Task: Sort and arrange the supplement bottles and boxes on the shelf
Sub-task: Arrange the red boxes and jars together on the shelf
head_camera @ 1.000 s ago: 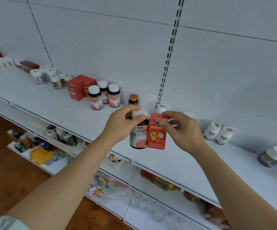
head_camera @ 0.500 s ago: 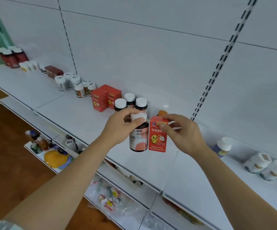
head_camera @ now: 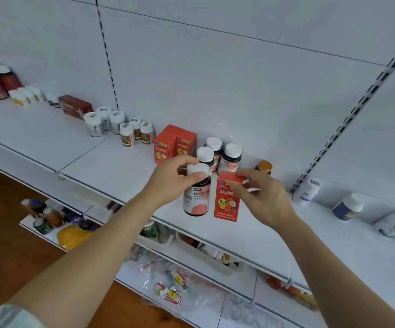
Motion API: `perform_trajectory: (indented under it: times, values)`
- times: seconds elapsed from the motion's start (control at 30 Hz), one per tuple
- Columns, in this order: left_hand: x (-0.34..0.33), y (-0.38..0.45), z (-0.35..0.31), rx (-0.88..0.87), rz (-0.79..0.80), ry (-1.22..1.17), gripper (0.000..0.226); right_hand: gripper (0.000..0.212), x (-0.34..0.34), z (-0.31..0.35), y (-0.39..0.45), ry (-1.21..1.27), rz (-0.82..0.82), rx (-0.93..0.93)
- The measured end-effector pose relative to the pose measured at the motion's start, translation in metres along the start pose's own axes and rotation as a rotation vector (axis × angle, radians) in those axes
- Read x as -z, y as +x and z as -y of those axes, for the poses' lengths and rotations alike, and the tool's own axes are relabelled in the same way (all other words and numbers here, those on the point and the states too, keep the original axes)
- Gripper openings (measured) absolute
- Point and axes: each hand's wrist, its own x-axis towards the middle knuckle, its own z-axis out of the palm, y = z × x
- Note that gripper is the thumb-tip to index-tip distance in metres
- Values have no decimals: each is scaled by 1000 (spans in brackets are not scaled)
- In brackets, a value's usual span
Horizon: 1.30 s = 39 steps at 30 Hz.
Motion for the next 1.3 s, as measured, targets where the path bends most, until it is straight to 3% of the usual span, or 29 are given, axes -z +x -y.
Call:
perform_trajectory:
  times: [0.5, 0.77, 0.9, 1.3]
  values:
    - [-38, 74, -29, -251, 181, 241, 46, 34, 23, -44, 9, -52, -50, -146]
    - [-53, 113, -21, -329, 214, 471, 44, 38, 22, -61, 20, -49, -12, -161]
    - [-58, 121, -11, -317, 229, 479, 45, 38, 18, -65, 21, -47, -24, -165]
    - [-64, 138, 23, -520, 202, 542, 42, 35, -1, -51, 24, -35, -97, -268]
